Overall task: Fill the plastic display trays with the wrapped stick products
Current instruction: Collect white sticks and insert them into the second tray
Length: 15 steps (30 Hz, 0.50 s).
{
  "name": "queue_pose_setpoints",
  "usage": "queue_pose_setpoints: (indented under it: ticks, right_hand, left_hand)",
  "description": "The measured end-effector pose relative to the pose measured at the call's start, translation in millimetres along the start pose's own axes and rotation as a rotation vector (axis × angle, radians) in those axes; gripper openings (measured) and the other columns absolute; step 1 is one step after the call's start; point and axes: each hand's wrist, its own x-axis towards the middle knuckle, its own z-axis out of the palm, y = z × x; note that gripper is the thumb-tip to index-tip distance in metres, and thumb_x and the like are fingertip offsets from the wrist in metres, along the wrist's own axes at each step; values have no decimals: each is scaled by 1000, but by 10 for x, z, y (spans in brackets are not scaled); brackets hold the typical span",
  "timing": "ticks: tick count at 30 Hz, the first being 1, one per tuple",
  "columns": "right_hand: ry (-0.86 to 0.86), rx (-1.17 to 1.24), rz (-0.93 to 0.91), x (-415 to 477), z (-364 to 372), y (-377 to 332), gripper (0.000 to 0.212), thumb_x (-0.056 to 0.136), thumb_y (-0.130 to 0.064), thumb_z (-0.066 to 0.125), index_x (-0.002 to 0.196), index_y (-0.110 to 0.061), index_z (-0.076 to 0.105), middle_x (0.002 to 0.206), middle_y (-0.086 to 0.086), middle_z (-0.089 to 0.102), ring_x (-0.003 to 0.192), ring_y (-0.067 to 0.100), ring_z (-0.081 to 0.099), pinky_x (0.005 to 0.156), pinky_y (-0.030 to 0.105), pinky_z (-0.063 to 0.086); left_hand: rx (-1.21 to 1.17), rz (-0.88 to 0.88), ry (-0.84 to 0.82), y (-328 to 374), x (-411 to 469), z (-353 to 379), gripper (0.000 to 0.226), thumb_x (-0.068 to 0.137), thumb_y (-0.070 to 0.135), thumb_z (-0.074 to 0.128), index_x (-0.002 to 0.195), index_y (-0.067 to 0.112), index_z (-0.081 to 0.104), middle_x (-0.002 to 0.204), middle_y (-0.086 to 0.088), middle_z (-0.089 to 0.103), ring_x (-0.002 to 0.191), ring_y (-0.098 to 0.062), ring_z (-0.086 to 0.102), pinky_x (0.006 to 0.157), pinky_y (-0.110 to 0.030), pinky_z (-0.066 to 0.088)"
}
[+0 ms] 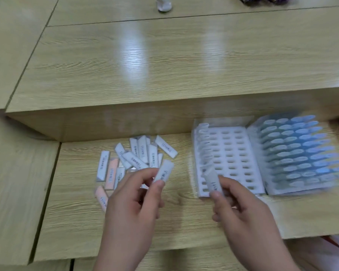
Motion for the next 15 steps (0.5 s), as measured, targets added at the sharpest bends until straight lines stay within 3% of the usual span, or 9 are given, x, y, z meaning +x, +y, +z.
queue_pose_setpoints:
  ticks: [3, 6, 8, 12, 15]
  right_hand:
    - [50, -101, -4, 137, -315, 98, 14, 93, -42, 53, 98, -54, 60, 85, -20, 68, 71, 4, 67, 66, 20, 53]
    - [55, -79, 58, 287, -466, 201, 8, 84, -39, 57, 92, -37, 58, 82, -22, 72, 73, -2, 69, 65, 29, 54]
    - [47, -73, 27, 376, -479, 212, 8, 84, -32, 62, 91, -35, 58, 86, -27, 72, 77, -9, 67, 65, 21, 52]
    - [-38, 8, -14, 531, -350, 188, 11, 88, -28, 66, 97, -33, 64, 84, -26, 69, 61, -4, 65, 54, 7, 42]
    - [-47, -19, -79, 654, -219, 197, 13, 85, -29, 72, 97, -33, 70, 91, -16, 67, 77, 4, 67, 65, 14, 50]
  left_hand:
    - [9, -6, -80, 76, -62, 218, 20, 82, 54, 58, 100, 52, 66, 92, 13, 66, 61, -10, 67, 56, -24, 54]
    - [8, -6, -132, 88, -101, 409, 10, 94, 50, 59, 100, 47, 66, 93, 16, 70, 76, -8, 70, 67, -24, 56]
    - [-18, -39, -137, 88, -101, 496, 8, 96, 38, 61, 100, 43, 67, 93, 15, 72, 81, -6, 70, 68, -23, 56]
    - [-10, -73, -95, 162, -65, 556, 27, 98, 30, 57, 100, 56, 62, 95, 22, 66, 70, -9, 73, 62, -24, 59]
    - [70, -47, -91, 150, -58, 536, 27, 97, 32, 57, 104, 59, 60, 93, 21, 65, 66, -7, 68, 58, -21, 54]
